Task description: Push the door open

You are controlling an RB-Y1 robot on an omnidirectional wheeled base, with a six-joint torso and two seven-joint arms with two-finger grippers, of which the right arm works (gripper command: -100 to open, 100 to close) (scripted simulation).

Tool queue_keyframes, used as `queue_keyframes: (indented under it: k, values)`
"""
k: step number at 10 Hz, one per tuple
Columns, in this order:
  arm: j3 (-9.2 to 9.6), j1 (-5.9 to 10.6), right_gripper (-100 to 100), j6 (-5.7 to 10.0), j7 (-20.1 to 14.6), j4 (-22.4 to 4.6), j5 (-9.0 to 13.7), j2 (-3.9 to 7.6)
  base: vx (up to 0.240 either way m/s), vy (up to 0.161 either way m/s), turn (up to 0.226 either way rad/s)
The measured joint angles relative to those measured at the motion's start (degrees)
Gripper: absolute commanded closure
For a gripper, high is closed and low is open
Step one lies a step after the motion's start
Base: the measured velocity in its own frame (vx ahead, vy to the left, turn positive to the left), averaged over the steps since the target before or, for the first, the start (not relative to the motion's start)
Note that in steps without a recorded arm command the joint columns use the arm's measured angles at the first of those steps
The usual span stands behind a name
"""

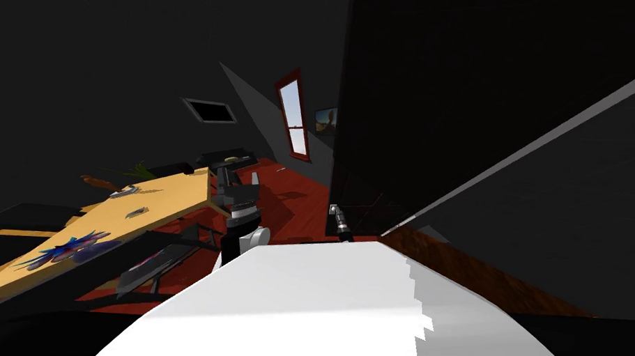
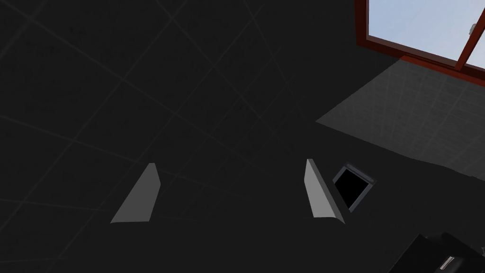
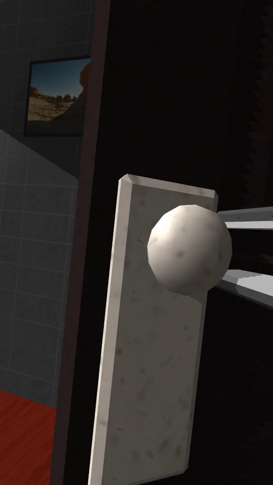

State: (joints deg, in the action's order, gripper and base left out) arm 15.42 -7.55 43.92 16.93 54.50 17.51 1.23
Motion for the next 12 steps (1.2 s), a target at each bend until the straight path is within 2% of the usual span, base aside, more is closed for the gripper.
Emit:
queue_keyframes:
  k: [1,4,5,6,7,8,9,10,12]
  values:
    - [-0.78,0.32,100,0.52,-0.02,-0.63,0.42,-0.18,0.2,0.122,-0.107]
    - [-3.42,0.31,100,0.49,0.31,-0.56,1.81,-1.7,0.154,0.076,-0.079]
    - [-3.74,0.46,100,0.63,0.34,-0.4,1.93,-1.63,0.118,0.027,-0.07]
    - [-4.22,0.36,-100,0.66,0.35,-0.26,2.23,-0.85,-0.045,0.043,-0.087]
    - [-3.74,-0.21,-100,0.5,0.56,0.43,2.15,0.14,-0.194,0.015,-0.054]
    - [-3.22,-0.56,-100,0.59,0.7,0.6,2.01,0.67,-0.227,0.014,-0.043]
    - [-2.73,-0.97,-100,0.67,0.89,0.88,1.89,0.73,-0.236,0.008,-0.053]
    - [-2.19,-1.44,-100,0.83,1.09,1.09,1.75,0.39,-0.226,0.04,-0.066]
    - [-1.11,-1.83,-100,1.43,1.24,0.73,1.53,-1.73,-0.194,0.014,-0.043]
